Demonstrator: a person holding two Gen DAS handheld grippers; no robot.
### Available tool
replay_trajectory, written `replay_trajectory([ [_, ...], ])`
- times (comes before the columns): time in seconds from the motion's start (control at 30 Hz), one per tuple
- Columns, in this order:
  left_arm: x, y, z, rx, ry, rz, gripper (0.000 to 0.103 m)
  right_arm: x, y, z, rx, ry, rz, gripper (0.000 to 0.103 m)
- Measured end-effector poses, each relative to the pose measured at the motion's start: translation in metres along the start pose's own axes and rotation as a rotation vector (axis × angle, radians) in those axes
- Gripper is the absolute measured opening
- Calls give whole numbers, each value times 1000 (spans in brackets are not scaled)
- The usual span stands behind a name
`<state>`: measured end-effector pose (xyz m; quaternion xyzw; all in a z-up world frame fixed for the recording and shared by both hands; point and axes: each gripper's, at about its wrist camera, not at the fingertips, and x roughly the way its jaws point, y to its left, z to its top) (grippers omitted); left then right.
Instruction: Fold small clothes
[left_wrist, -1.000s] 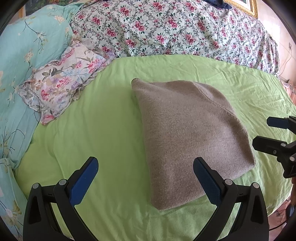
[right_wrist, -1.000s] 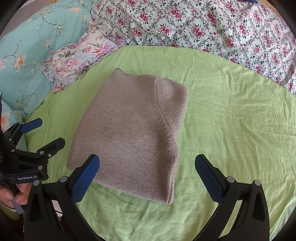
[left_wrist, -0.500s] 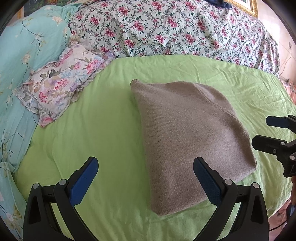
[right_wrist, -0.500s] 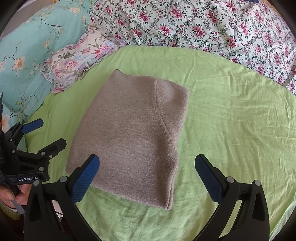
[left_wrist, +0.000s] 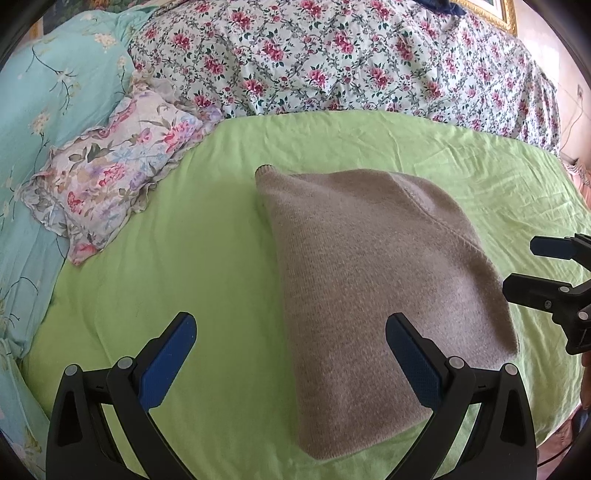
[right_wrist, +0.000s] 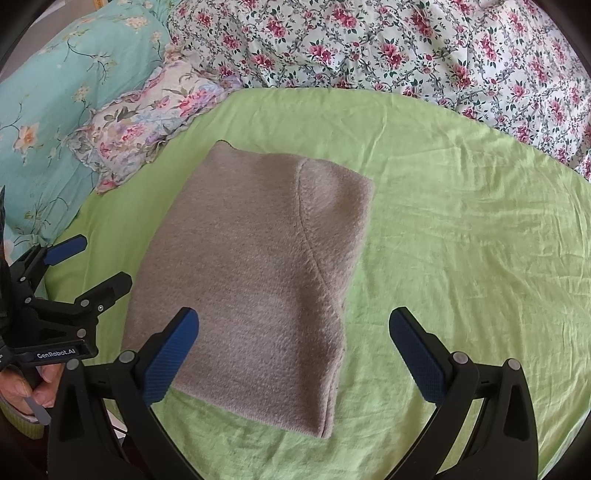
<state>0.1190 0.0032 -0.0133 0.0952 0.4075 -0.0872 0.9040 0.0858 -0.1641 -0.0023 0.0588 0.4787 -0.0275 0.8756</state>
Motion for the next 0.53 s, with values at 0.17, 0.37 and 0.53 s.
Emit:
replay_trajectory([
  [0.17, 6, 0, 4, -6, 5, 1, 102, 4, -3, 2, 7, 2, 7, 103],
  [0.37, 10, -2, 6, -8, 6, 5, 102, 9, -7, 4, 15, 7, 18, 103],
  [0.53, 10, -2, 7, -10, 6, 9, 102, 11, -6, 4, 26, 8, 32, 103],
])
